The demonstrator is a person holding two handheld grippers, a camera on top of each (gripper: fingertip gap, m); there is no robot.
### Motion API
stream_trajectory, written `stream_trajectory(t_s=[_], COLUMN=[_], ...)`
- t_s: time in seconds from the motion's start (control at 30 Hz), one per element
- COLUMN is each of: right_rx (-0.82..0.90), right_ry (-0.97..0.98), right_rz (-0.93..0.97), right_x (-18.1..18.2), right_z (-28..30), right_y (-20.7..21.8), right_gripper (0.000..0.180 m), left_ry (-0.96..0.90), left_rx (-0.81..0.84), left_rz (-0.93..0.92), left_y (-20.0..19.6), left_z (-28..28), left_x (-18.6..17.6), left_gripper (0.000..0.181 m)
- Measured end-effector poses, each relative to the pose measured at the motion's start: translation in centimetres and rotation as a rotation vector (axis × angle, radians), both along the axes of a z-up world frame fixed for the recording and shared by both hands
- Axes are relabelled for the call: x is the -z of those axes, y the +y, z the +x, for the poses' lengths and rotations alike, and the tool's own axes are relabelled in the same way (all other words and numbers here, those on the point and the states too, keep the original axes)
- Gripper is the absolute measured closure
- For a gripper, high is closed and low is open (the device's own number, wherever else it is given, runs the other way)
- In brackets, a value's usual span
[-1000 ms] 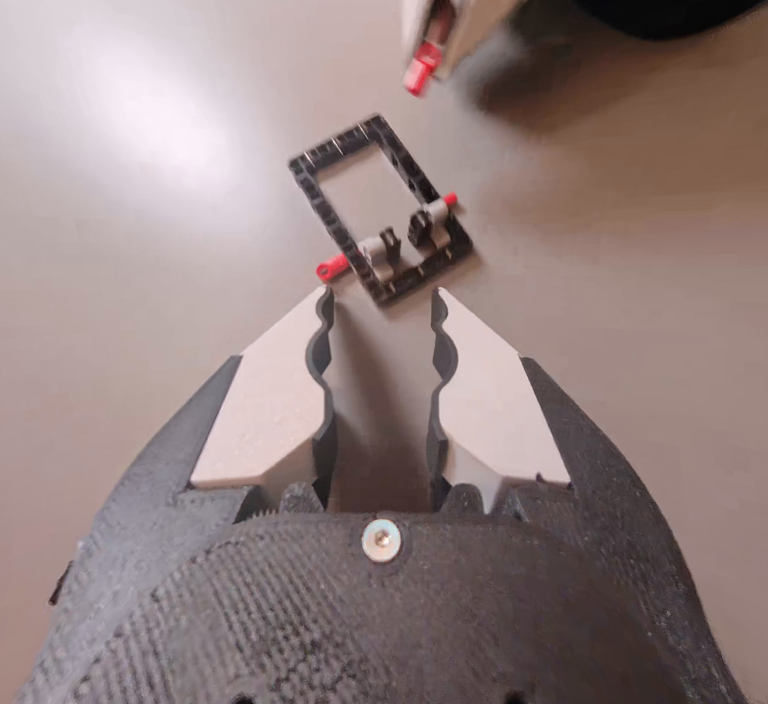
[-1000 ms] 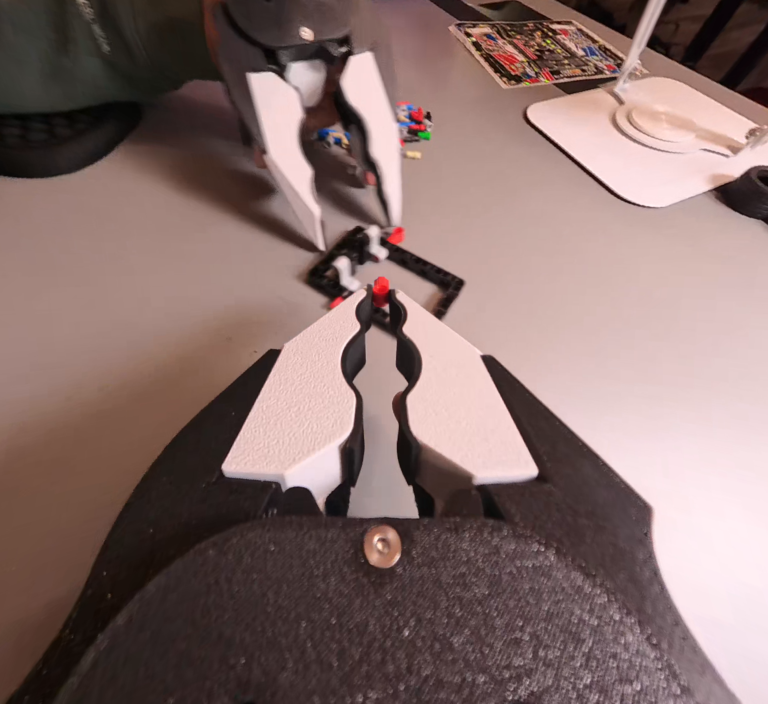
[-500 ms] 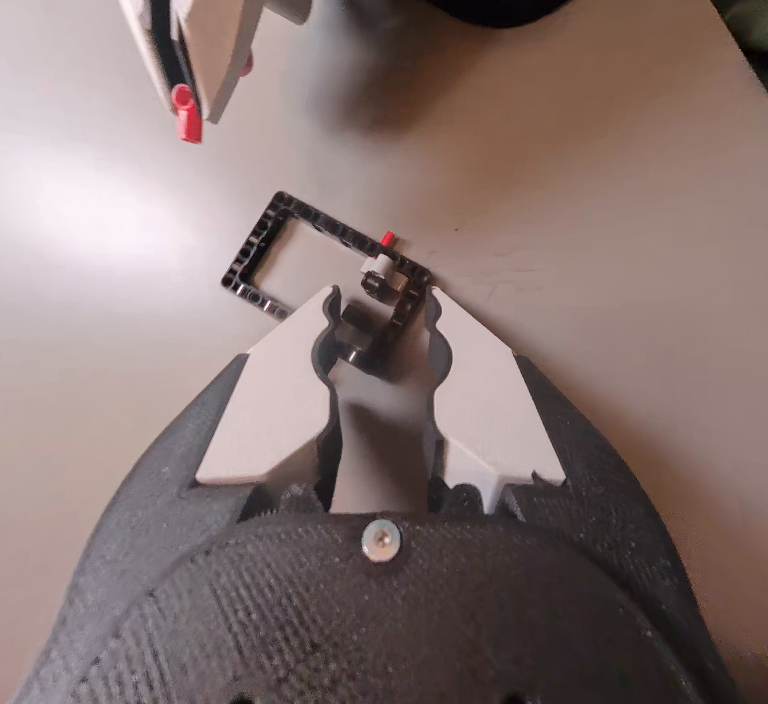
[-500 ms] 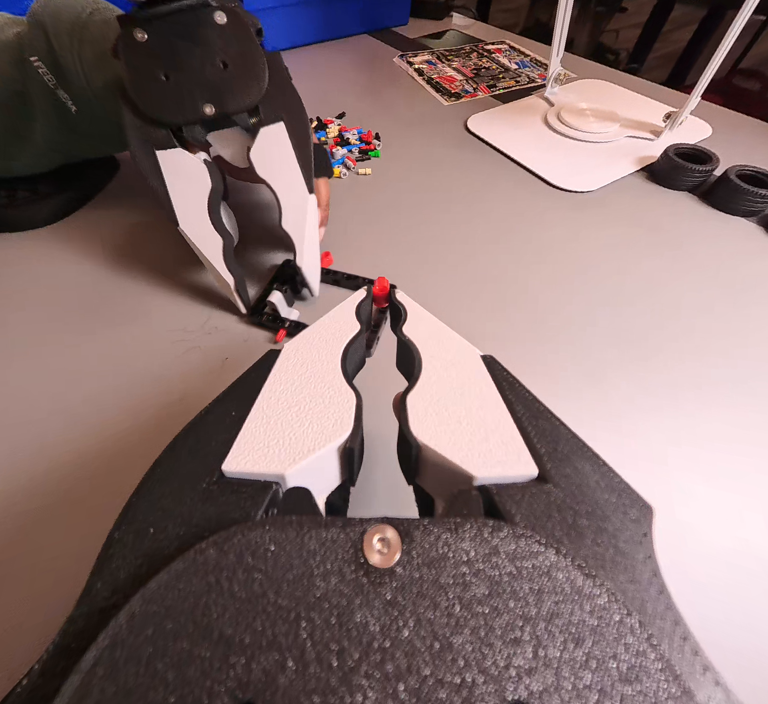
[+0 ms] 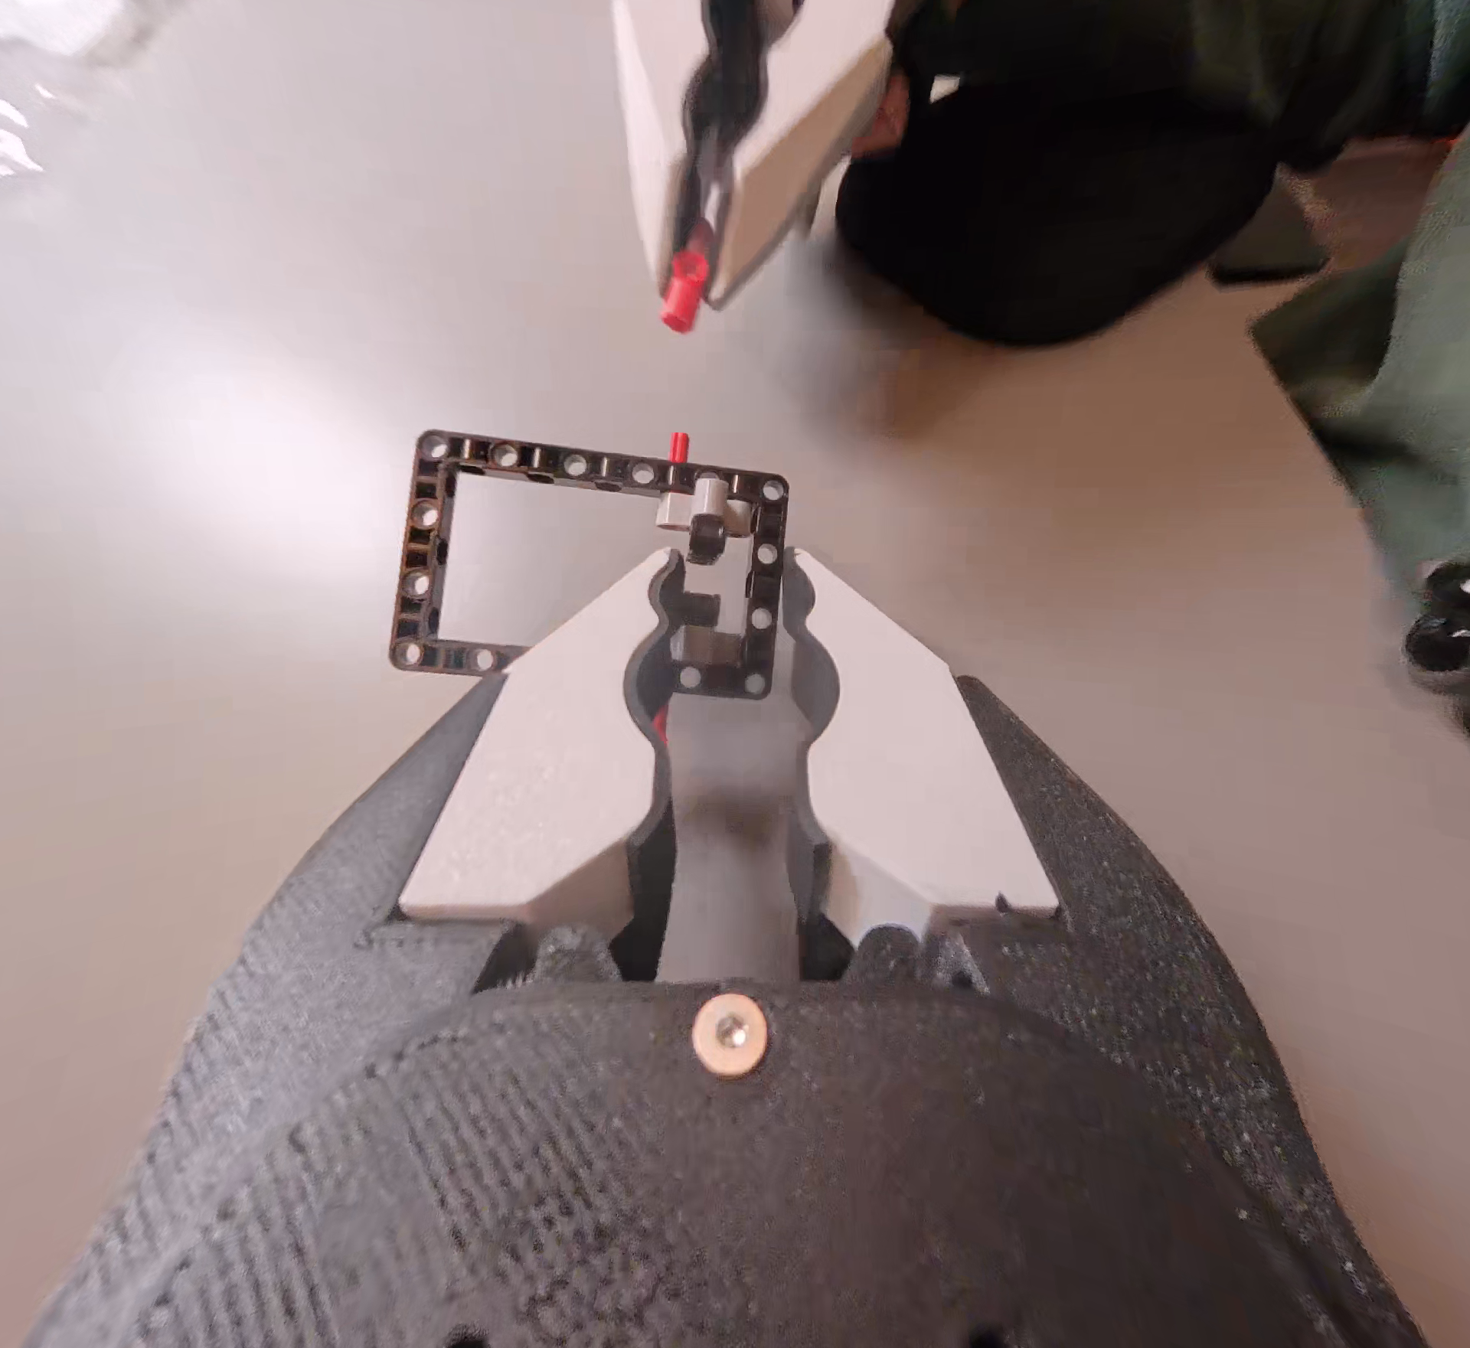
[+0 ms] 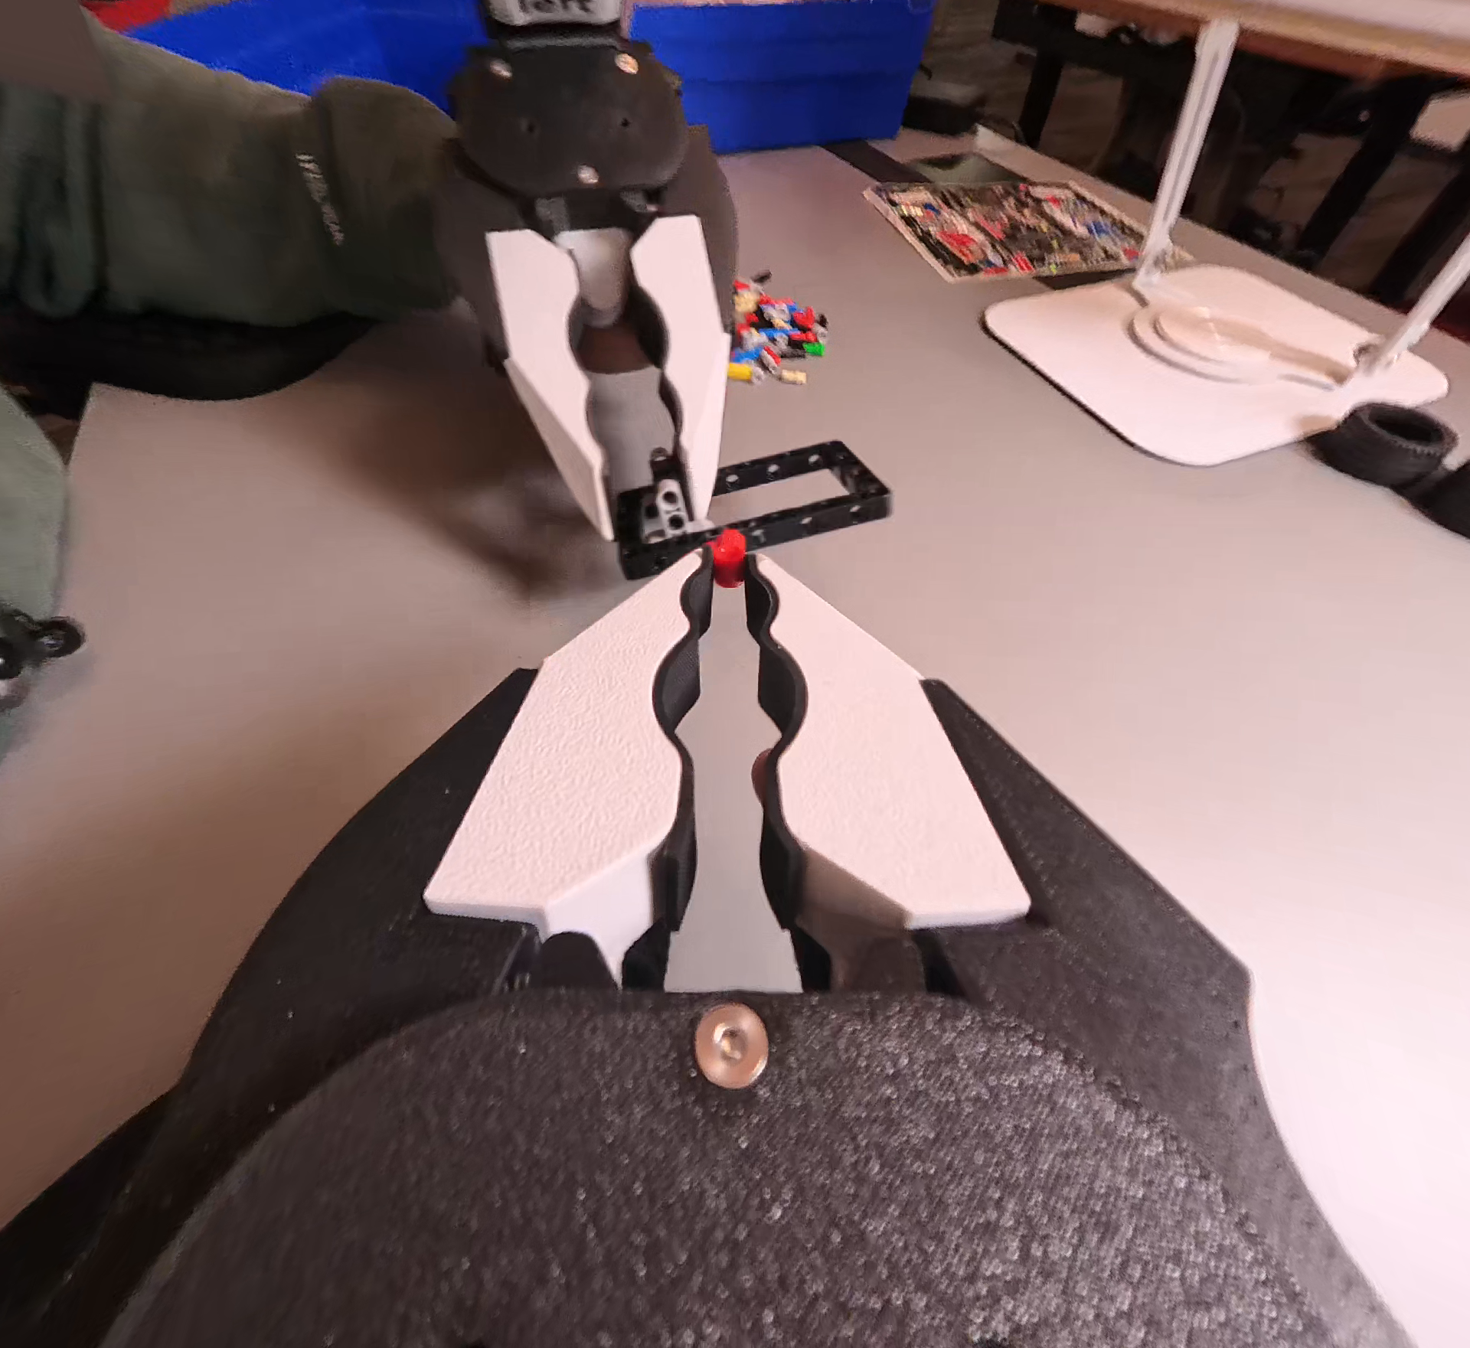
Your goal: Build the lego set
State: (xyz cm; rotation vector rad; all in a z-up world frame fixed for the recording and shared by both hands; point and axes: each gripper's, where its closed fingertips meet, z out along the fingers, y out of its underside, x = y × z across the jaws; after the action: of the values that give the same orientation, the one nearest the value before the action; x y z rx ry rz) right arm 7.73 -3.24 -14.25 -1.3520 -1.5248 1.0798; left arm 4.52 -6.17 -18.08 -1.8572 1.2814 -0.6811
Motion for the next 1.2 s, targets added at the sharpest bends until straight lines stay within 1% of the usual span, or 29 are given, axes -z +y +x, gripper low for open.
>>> stream_trajectory(t_s=[0.1,0.2,0.33,0.47,0.8,1.2], right_rx=[-0.031,-0.034,-0.060,-0.078,-0.155,-0.221], right_ry=[0.046,0.033,0.102,0.106,0.206,0.246], right_rz=[0.018,0.032,0.020,0.005,-0.183,-0.364], right_x=[-0.6,-0.1,-1.1,-1.0,-2.4,-3.0], right_z=[-0.1,-0.3,-0.3,-0.3,-0.1,-0.1], right_y=[-0.6,-0.6,-0.9,-1.0,-1.4,-1.8], right_gripper=[0.175,0.174,0.175,0.175,0.175,0.175], left_ry=[-0.061,-0.061,-0.072,-0.062,-0.087,-0.048], left_rx=[-0.016,-0.029,-0.019,-0.021,0.011,0.003], left_rz=[0.010,0.026,0.043,0.064,0.081,0.080], left_y=[0.1,0.3,-0.1,-0.2,-1.0,-1.3], left_z=[0.3,0.5,0.9,1.2,1.4,1.6], left_x=[-1.4,-1.4,-2.3,-3.2,-4.7,-5.0], left_gripper=[0.158,0.158,0.158,0.158,0.158,0.159])
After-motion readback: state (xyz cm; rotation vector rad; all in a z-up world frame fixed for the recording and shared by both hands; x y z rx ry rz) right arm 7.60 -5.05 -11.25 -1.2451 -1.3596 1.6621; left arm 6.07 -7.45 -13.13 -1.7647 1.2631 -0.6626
